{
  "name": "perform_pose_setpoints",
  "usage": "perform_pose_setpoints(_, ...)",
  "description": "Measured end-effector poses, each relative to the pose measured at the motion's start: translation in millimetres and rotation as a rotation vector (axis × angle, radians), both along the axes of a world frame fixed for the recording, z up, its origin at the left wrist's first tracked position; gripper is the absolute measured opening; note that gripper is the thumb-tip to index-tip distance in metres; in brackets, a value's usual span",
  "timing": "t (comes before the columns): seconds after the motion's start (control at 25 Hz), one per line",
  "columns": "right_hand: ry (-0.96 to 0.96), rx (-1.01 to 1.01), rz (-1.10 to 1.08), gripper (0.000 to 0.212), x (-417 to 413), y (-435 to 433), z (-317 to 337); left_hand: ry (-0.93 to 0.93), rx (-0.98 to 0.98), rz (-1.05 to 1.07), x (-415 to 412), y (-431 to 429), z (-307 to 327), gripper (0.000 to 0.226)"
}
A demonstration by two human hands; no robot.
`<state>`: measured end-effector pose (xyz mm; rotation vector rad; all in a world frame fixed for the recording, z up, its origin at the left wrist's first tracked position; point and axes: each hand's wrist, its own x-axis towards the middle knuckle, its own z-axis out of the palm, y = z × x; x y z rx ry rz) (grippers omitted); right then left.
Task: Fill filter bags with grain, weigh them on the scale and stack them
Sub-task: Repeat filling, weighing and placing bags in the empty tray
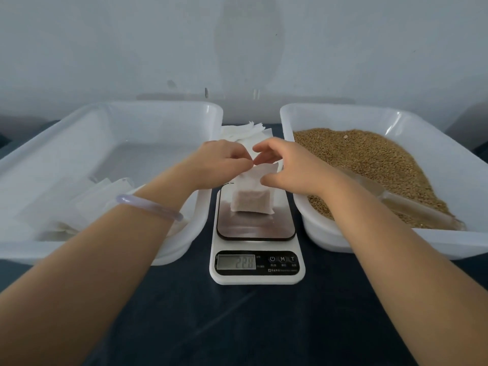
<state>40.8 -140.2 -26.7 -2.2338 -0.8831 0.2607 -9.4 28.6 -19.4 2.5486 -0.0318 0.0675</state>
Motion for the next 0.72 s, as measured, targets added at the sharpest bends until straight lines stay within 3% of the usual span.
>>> perform_pose_setpoints(0.56,-0.001,-0.005,-0.026,0.052,-0.2,-1.4,0.1,0.032,-0.023,0.013,-3.5,-3.2,2.6,0.022)
perform_pose_setpoints(0.72,-0.125,-0.158,-0.038,0.051,-1.0,2.4,-0.3,0.029,-0.026,0.008,-2.7,-3.3,1.6,0.019)
